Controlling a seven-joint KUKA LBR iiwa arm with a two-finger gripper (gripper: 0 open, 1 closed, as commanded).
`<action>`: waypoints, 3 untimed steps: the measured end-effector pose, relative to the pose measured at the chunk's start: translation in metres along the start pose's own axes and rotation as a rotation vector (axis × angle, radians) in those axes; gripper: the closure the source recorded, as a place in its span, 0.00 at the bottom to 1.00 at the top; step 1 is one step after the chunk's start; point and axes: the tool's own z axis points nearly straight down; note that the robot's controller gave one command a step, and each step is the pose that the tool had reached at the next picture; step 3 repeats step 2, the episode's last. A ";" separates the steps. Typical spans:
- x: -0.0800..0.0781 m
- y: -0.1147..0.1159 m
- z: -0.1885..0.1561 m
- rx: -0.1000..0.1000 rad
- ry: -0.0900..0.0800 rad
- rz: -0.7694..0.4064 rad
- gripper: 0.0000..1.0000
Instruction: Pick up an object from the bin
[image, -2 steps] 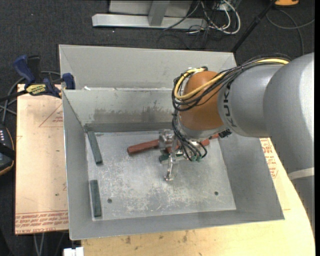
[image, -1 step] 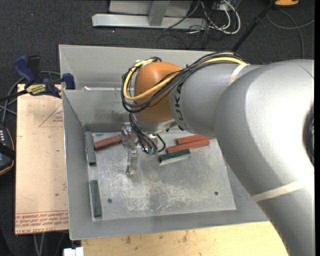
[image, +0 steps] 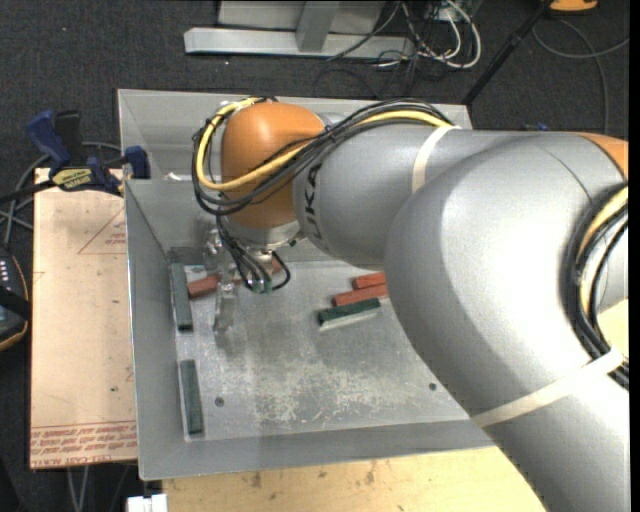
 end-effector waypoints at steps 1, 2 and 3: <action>0.001 -0.004 0.001 0.003 0.004 0.004 1.00; 0.010 -0.008 -0.220 0.001 -0.005 -0.005 1.00; 0.010 -0.008 -0.220 0.001 -0.005 -0.005 1.00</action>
Offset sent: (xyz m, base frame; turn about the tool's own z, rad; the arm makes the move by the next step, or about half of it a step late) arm 0.0000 0.0000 0.0000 0.0000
